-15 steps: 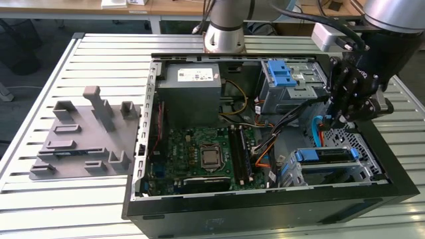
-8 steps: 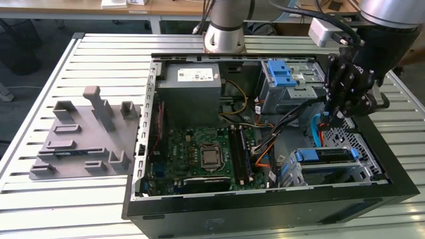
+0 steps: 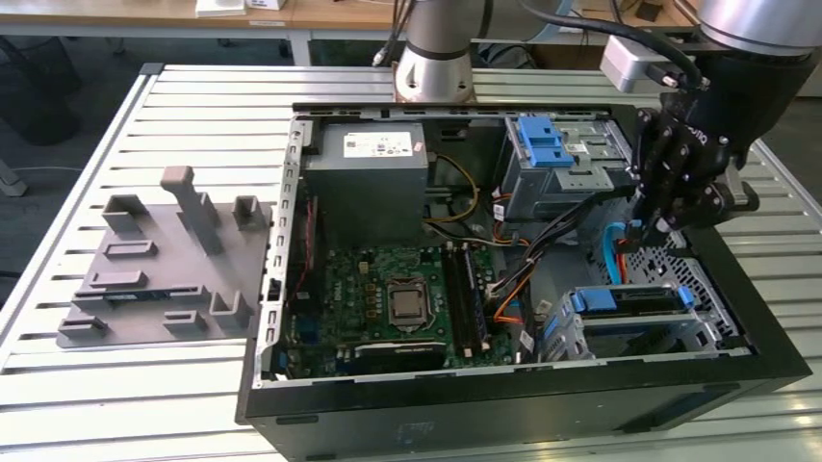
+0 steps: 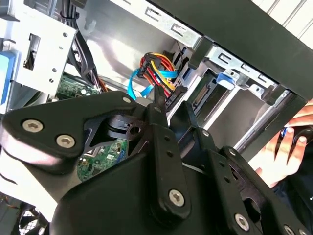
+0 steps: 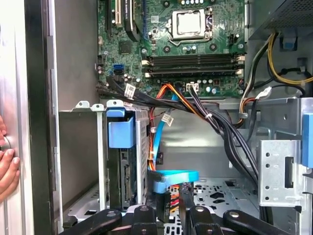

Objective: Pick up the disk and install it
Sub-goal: 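Insert the first disk wire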

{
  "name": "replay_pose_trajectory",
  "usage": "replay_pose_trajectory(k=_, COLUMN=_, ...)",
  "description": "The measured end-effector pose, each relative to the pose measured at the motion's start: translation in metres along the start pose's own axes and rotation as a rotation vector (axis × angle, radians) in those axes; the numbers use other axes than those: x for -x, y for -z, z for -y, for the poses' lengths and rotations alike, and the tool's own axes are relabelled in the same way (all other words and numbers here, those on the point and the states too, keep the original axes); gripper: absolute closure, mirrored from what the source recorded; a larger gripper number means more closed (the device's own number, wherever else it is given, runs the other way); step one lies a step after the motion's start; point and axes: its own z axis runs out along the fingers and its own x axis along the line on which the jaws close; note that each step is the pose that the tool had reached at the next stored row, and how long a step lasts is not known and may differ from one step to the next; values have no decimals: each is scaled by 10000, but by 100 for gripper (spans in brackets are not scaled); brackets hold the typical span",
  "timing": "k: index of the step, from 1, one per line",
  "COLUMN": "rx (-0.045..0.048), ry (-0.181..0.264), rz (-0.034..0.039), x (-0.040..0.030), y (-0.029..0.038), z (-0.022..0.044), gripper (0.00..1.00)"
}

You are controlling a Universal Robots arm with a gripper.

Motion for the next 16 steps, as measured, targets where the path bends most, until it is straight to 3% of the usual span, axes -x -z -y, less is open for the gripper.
replay_pose_trajectory(k=7, rx=5, ry=-50, rz=-8, x=3, y=-19, z=27, gripper=69)
replay_pose_trajectory(k=10, rx=8, ry=-79, rz=-26, x=3, y=-23, z=32, gripper=82)
replay_pose_trajectory(k=12, rx=9, ry=-83, rz=-31, x=3, y=-24, z=37, gripper=82)
replay_pose_trajectory(k=14, rx=9, ry=-85, rz=-60, x=4, y=-26, z=37, gripper=82)
replay_pose_trajectory(k=16, rx=6, ry=-83, rz=-132, x=4, y=-25, z=38, gripper=82)
